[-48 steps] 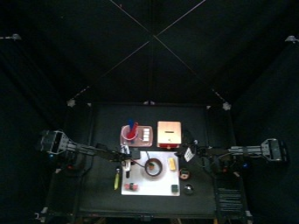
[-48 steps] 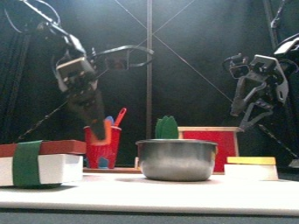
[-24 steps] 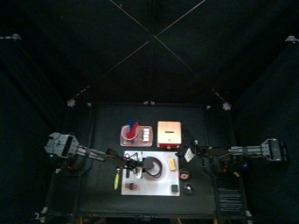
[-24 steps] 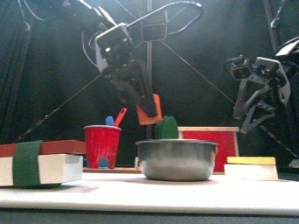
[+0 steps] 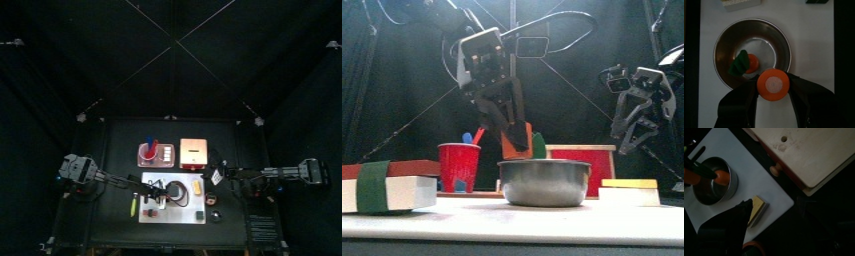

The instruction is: Put both carrot halves into bowl

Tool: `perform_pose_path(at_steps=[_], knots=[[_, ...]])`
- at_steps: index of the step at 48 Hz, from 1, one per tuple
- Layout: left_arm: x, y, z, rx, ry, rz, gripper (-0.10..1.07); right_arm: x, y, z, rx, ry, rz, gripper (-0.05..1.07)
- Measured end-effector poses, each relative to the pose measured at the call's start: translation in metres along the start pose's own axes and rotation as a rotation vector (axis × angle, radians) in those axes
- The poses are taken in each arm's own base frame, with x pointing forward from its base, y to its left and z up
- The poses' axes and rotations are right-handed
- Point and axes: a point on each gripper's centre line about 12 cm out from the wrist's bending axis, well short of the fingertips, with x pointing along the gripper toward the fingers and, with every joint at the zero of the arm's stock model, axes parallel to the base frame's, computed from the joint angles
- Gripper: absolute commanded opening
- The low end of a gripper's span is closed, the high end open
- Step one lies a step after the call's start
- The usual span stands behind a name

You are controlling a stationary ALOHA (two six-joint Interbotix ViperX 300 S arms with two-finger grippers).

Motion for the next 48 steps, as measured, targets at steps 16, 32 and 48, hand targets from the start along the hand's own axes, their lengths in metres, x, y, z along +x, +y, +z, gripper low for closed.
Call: perform_pose_path(at_steps=[16,32,48], knots=[[0.013,0.006,0.006,-0.018,-0.006,0.004,0.67,0.001,-0.002,-0.003,-0.004,0.008,-0.006,1.0],[0.026,0.008,0.009,-0.05,0.015,0.006,0.82,0.001,-0.002,-0.004,-0.017,0.01,-0.007,1.0],[0.027,0.013,0.008,-0.073,0.032,0.012,0.86,0.0,-0.002,-0.004,-0.019,0.007,-0.004,1.0]])
